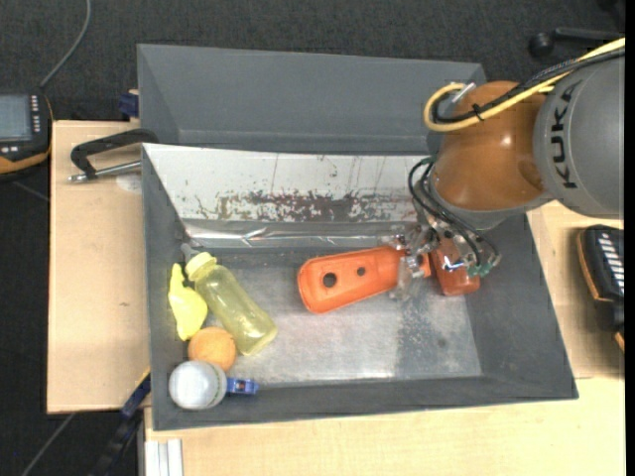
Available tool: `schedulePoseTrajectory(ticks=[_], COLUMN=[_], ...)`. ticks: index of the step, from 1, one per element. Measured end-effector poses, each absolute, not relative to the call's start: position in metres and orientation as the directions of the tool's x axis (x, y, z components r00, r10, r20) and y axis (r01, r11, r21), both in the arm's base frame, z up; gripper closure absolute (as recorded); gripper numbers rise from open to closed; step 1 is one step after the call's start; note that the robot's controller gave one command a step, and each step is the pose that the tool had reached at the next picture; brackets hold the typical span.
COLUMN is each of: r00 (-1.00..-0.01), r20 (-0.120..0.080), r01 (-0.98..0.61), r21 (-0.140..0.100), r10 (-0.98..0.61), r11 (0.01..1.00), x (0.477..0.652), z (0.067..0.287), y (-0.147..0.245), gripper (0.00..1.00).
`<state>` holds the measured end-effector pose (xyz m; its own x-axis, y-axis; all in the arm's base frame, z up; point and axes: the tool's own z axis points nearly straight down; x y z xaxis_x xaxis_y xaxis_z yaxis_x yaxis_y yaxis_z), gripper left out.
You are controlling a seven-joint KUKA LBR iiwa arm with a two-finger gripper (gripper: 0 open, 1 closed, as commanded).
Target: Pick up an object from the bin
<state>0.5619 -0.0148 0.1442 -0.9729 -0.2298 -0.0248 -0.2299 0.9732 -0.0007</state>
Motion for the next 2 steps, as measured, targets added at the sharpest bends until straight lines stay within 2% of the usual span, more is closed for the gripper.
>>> schedulePoseTrajectory(ticks=[1, 2], r00=[-0.974, -0.981], r20=[0.0, -0.035], r01=[-0.226, -0.191], r21=[0.007, -0.001], r10=[-0.226, -0.19], r11=[0.974, 0.982], x=[0.552, 0.568], z=[0.157, 0.161], y=[-0.011, -0.004], gripper=[1.0, 1.0])
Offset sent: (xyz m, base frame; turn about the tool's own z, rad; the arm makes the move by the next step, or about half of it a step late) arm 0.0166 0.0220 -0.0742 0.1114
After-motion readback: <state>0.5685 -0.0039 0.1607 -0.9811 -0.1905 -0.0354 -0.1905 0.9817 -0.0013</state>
